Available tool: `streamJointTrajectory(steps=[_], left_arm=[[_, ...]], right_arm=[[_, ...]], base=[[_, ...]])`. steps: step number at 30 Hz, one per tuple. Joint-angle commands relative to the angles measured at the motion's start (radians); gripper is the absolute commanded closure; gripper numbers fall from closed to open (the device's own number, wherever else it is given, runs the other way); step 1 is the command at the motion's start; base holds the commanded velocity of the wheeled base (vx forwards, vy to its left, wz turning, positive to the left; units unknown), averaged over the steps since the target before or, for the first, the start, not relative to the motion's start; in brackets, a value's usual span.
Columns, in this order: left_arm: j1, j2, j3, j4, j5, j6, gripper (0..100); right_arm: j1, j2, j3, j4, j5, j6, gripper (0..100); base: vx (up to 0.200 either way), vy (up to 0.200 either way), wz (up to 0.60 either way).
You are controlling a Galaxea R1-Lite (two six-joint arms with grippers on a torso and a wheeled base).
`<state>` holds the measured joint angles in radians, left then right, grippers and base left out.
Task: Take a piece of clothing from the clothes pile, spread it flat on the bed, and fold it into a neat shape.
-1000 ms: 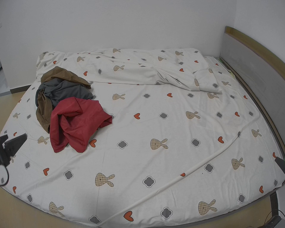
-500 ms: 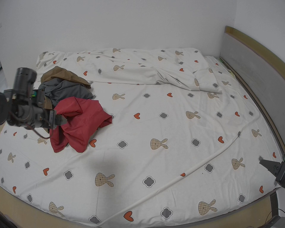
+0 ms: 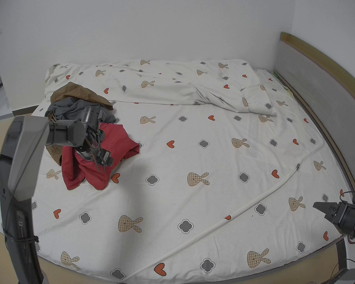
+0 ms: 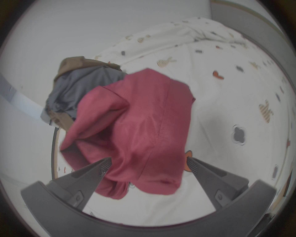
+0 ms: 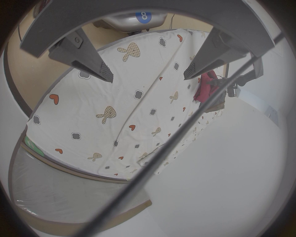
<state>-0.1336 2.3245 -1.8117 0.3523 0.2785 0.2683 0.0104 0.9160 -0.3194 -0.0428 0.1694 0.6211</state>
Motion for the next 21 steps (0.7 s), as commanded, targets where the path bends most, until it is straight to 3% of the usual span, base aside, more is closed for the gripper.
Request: streamJointTrajectory(steps=[1, 13, 14, 21], left_arm=[[0.005, 0.239, -0.188, 0.059, 0.034, 0.074, 0], [0.006, 0.26, -0.188, 0.062, 0.034, 0.08, 0], [0.006, 0.26, -0.188, 0.062, 0.034, 0.08, 100], [0.006, 0.188, -0.188, 0.062, 0.031, 0.072, 100]], right_arm=[[-0.007, 0.066, 0.025, -0.026, 0.007, 0.014, 0], [-0.007, 0.064, 0.026, -0.026, 0.035, 0.014, 0], [-0.007, 0.064, 0.026, -0.026, 0.035, 0.014, 0], [-0.006, 0.064, 0.028, -0.026, 0.036, 0.014, 0]], base=[[0.0, 0.0, 0.0], [0.0, 0.0, 0.0], [0.0, 0.0, 0.0], [0.0, 0.0, 0.0]])
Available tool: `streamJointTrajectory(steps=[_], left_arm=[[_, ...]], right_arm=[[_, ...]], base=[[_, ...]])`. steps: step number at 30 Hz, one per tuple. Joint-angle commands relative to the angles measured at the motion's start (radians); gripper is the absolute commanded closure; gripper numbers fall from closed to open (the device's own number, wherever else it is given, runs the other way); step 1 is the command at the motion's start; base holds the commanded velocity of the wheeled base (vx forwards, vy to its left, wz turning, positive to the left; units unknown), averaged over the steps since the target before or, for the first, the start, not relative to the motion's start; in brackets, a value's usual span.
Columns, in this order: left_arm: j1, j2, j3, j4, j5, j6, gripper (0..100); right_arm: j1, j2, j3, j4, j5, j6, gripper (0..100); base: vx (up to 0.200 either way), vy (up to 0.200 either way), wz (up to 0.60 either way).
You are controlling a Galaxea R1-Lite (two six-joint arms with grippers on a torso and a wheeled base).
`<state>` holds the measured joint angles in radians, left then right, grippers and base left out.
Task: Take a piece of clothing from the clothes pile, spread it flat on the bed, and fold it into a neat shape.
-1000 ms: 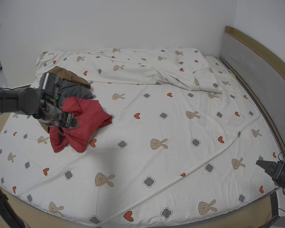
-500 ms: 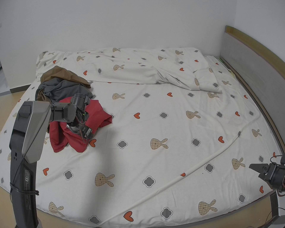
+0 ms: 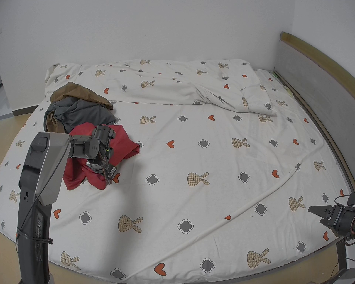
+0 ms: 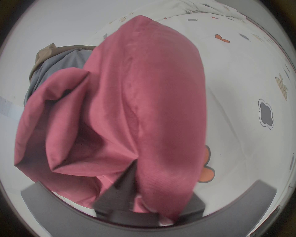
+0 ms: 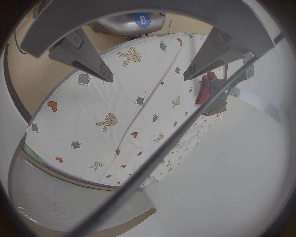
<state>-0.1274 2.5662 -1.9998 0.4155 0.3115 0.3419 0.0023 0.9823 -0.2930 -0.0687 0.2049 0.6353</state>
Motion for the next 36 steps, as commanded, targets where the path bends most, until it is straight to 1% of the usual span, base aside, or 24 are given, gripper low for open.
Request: streamJointTrajectory(steps=[1, 6, 9, 10, 11, 13, 14, 15, 16, 17, 18, 19, 20, 24, 25, 26, 27, 30, 33, 36], left_arm=[[0.0, -0.066, 0.0, 0.0, -0.002, -0.003, 100], [0.0, -0.153, 0.0, 0.002, -0.003, -0.024, 100], [-0.006, -0.204, 0.027, 0.002, -0.005, -0.046, 100], [-0.017, -0.256, 0.056, 0.002, -0.012, -0.077, 100], [-0.018, -0.261, 0.059, 0.002, -0.014, -0.08, 100], [-0.06, -0.365, 0.122, 0.005, -0.083, -0.144, 100], [-0.066, -0.377, 0.131, 0.005, -0.094, -0.153, 100], [-0.103, -0.457, 0.182, 0.005, -0.163, -0.196, 100], [-0.113, -0.478, 0.194, 0.005, -0.183, -0.207, 100], [-0.153, -0.551, 0.231, 0.005, -0.247, -0.238, 100], [-0.182, -0.6, 0.253, 0.005, -0.282, -0.254, 100], [-0.199, -0.626, 0.262, 0.005, -0.301, -0.262, 100], [-0.241, -0.682, 0.28, 0.005, -0.324, -0.273, 100], [-0.39, -0.821, 0.283, 0.026, -0.328, -0.3, 100], [-0.413, -0.839, 0.28, 0.035, -0.328, -0.302, 100], [-0.465, -0.883, 0.269, 0.058, -0.328, -0.304, 100], [-0.498, -0.911, 0.259, 0.071, -0.328, -0.304, 100], [-0.575, -0.974, 0.223, 0.097, -0.328, -0.314, 100], [-0.627, -1.018, 0.173, 0.104, -0.331, -0.34, 100], [-0.633, -1.041, 0.134, 0.106, -0.336, -0.36, 100]], right_arm=[[0.002, -0.002, 0.002, 0.0, 0.002, 0.0, 0], [0.007, -0.002, 0.002, 0.001, 0.007, 0.0, 0], [0.007, -0.002, 0.002, 0.003, 0.016, 0.0, 0], [0.007, -0.002, 0.003, 0.003, 0.025, 0.0, 0], [0.007, -0.002, 0.005, 0.003, 0.027, 0.0, 0], [0.018, -0.001, 0.009, 0.003, 0.045, 0.0, 0], [0.021, -0.001, 0.009, 0.003, 0.047, 0.0, 0], [0.038, -0.001, 0.015, 0.003, 0.048, 0.0, 0], [0.044, -0.001, 0.015, 0.003, 0.048, 0.0, 0], [0.062, -0.002, 0.02, 0.003, 0.048, 0.001, 0], [0.074, -0.002, 0.023, 0.003, 0.048, 0.001, 0], [0.082, -0.002, 0.025, 0.003, 0.048, 0.001, 0], [0.099, -0.002, 0.029, 0.003, 0.048, 0.001, 0], [0.136, -0.001, 0.041, 0.003, 0.048, 0.001, 0], [0.139, -0.001, 0.044, 0.003, 0.048, 0.001, 0], [0.143, -0.001, 0.046, 0.003, 0.048, 0.001, 0], [0.145, -0.001, 0.046, 0.003, 0.048, 0.001, 0], [0.153, 0.001, 0.049, 0.003, 0.048, 0.001, 0], [0.168, 0.001, 0.052, 0.003, 0.05, 0.001, 0], [0.186, 0.001, 0.055, 0.004, 0.05, 0.001, 0]], base=[[0.0, 0.0, 0.0], [0.0, 0.0, 0.0], [0.0, 0.0, 0.0], [0.0, 0.0, 0.0], [0.0, 0.0, 0.0], [0.0, 0.0, 0.0], [0.0, 0.0, 0.0], [0.0, 0.0, 0.0], [0.0, 0.0, 0.0], [0.0, 0.0, 0.0], [0.0, 0.0, 0.0], [0.0, 0.0, 0.0], [0.0, 0.0, 0.0], [0.0, 0.0, 0.0], [0.0, 0.0, 0.0], [0.0, 0.0, 0.0], [0.0, 0.0, 0.0], [0.0, 0.0, 0.0], [0.0, 0.0, 0.0], [0.0, 0.0, 0.0]])
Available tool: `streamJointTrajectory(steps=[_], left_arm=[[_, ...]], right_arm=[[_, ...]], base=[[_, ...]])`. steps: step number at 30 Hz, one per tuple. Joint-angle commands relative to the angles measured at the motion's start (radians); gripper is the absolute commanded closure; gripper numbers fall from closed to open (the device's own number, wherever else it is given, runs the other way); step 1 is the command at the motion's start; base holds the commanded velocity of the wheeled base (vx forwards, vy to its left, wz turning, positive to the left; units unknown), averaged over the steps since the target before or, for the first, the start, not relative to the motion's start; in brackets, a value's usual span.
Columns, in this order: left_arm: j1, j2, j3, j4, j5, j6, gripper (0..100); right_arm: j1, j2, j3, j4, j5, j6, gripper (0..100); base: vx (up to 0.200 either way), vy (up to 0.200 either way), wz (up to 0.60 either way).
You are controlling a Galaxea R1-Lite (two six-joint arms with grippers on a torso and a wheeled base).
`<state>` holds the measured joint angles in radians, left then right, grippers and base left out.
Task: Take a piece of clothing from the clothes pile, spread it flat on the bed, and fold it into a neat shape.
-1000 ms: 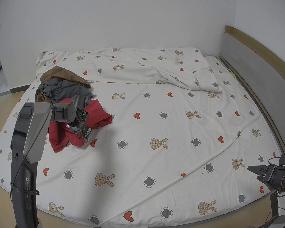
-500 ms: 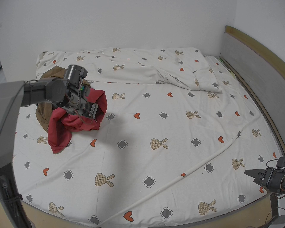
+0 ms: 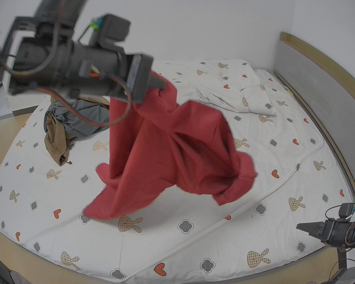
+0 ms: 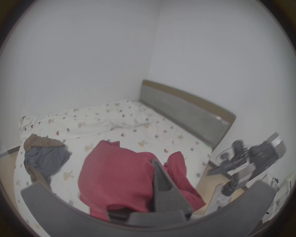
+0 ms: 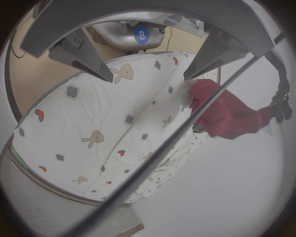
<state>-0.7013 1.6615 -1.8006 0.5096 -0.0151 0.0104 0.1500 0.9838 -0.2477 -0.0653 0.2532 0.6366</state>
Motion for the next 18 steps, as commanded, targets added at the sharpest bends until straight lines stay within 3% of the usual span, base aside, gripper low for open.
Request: streamJointTrajectory(steps=[1, 7, 12, 13, 18], left_arm=[[-0.06, -0.138, -0.069, 0.012, -0.011, -0.033, 100], [-0.044, -0.134, 0.03, 0.004, -0.025, -0.116, 100], [0.032, -0.114, 0.216, -0.023, -0.045, -0.125, 100], [0.071, -0.108, 0.29, -0.063, -0.08, -0.142, 100], [0.164, -0.097, 0.376, -0.143, -0.141, -0.164, 100]], right_arm=[[0.043, -0.001, 0.01, 0.001, 0.001, 0.0, 0], [0.102, -0.001, 0.03, -0.004, 0.001, 0.0, 0], [0.171, -0.001, 0.034, -0.005, 0.001, 0.005, 0], [0.2, -0.001, 0.03, -0.007, 0.001, 0.005, 0], [0.296, 0.093, -0.061, -0.005, 0.011, -0.002, 0]], base=[[0.0, 0.0, 0.0], [0.0, 0.0, 0.0], [0.0, 0.0, 0.0], [0.0, 0.0, 0.0], [0.0, 0.0, 0.0]])
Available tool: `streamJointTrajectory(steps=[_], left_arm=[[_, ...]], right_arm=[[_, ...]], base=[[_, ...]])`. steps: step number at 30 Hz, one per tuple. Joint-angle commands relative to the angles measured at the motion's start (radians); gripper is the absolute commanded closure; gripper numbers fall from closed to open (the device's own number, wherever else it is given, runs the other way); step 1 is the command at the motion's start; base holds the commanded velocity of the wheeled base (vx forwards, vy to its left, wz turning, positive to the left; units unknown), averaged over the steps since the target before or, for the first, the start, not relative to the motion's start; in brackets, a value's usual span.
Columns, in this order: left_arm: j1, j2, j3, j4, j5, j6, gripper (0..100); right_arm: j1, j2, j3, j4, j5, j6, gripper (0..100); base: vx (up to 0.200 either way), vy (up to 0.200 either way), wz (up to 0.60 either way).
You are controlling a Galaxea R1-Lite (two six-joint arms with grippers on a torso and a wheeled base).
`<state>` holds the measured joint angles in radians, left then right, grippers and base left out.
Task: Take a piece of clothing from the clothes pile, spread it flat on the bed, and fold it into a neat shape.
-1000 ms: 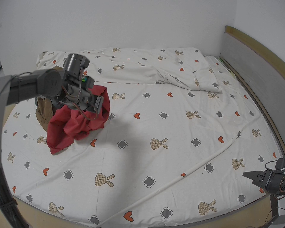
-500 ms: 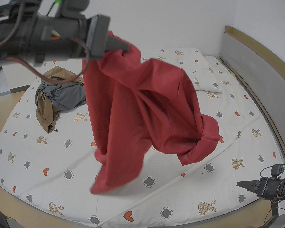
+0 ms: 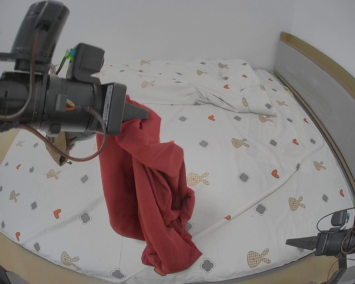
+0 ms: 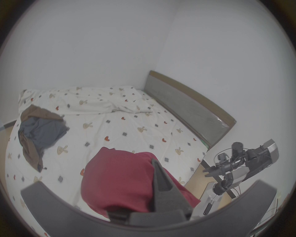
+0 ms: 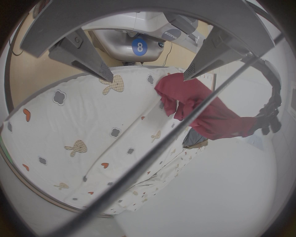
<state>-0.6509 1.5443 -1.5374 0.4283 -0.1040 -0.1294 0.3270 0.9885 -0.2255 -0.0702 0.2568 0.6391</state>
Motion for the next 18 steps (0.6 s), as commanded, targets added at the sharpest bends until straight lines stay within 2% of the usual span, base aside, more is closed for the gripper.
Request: streamJointTrajectory(steps=[1, 4, 9, 12, 15, 18], left_arm=[[0.132, 0.022, 0.114, -0.062, -0.054, -0.024, 100], [0.166, 0.025, 0.112, -0.057, -0.052, -0.024, 100], [0.25, 0.014, 0.114, -0.014, -0.052, -0.026, 100], [0.277, -0.001, 0.117, -0.008, -0.052, -0.038, 100], [0.27, -0.009, 0.108, -0.008, -0.052, -0.056, 100], [0.227, 0.0, 0.072, -0.006, -0.051, -0.064, 100]], right_arm=[[0.142, 0.13, -0.109, 0.0, 0.006, -0.006, 0], [0.185, 0.269, -0.19, 0.0, -0.001, -0.032, 0], [0.198, 0.562, -0.376, -0.002, -0.002, -0.197, 0], [0.234, 0.688, -0.494, -0.002, -0.004, -0.253, 0], [0.296, 0.803, -0.587, -0.002, -0.008, -0.268, 0], [0.369, 0.863, -0.643, -0.002, -0.011, -0.268, 0]], base=[[0.0, 0.0, 0.0], [0.0, 0.0, 0.0], [0.0, 0.0, 0.0], [0.0, 0.0, 0.0], [0.0, 0.0, 0.0], [0.0, 0.0, 0.0]])
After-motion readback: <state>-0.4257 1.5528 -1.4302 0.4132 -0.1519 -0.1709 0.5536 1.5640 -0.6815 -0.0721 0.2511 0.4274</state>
